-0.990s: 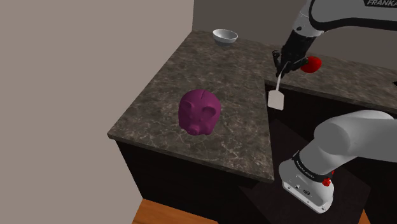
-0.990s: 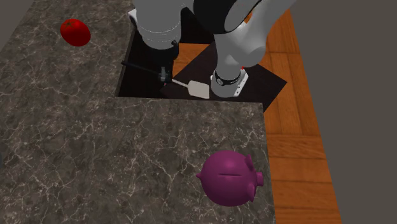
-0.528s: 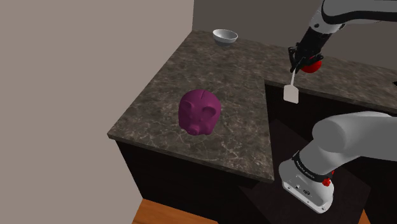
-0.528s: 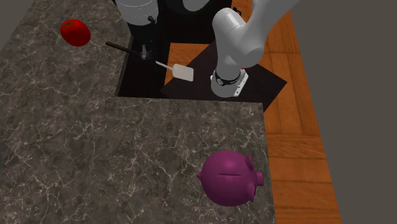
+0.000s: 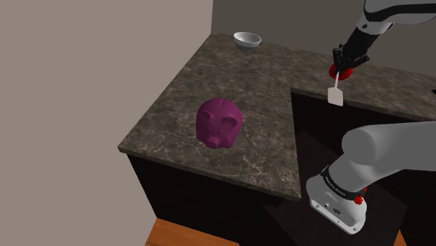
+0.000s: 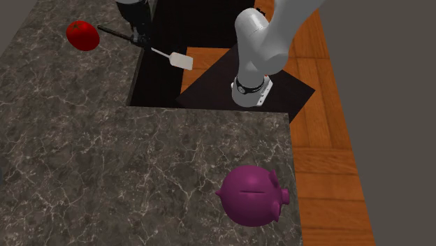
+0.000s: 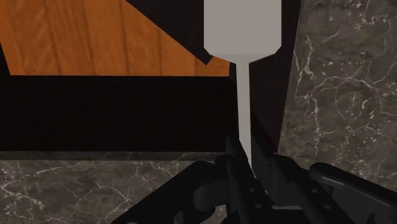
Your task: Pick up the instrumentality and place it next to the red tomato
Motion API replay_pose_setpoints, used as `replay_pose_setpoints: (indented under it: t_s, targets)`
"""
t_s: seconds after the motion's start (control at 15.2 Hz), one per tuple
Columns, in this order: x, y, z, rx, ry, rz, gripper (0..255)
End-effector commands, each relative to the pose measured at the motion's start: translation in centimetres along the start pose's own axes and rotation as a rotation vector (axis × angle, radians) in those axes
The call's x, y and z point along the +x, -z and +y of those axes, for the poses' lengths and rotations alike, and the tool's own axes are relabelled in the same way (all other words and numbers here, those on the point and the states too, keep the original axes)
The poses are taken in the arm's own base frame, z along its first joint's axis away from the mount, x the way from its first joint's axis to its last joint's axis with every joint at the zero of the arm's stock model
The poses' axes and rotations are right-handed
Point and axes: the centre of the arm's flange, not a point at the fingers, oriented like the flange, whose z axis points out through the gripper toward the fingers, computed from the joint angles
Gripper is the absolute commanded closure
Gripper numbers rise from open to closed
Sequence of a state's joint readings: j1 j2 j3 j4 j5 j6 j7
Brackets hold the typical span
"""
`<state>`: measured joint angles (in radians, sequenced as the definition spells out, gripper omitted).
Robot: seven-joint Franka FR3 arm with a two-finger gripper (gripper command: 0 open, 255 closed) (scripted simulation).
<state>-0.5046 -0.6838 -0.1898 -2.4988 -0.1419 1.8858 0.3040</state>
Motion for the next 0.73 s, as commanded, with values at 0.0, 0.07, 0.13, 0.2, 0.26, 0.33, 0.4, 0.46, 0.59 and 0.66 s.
replay_pose_setpoints:
  t_s: [0.0, 0.07, 0.13, 0.2, 0.26, 0.33, 0.4, 0.46, 0.59, 0.66]
  targets:
    - [2.0, 0.0, 2.0, -0.001, 0.001, 0.0, 255]
    - [3.0, -0.1, 3.0, -0.001, 0.001, 0.0, 255]
    - [3.9, -0.2, 3.9, -0.001, 0.001, 0.0, 255]
    - [4.8, -0.2, 4.9, -0.001, 0.001, 0.0, 255]
    - [5.7, -0.3, 5.8, -0.001, 0.001, 0.0, 255]
    - [6.6, -0.3, 6.8, -0.001, 0.001, 0.0, 255]
    - [7.5, -0.4, 7.7, -0.001, 0.001, 0.0, 255]
    - [8.4, -0.4, 8.7, -0.001, 0.001, 0.0, 255]
    - [10.2, -0.6, 10.6, -0.001, 0.001, 0.0, 255]
    - [11.2, -0.6, 11.6, -0.001, 0.001, 0.0, 255]
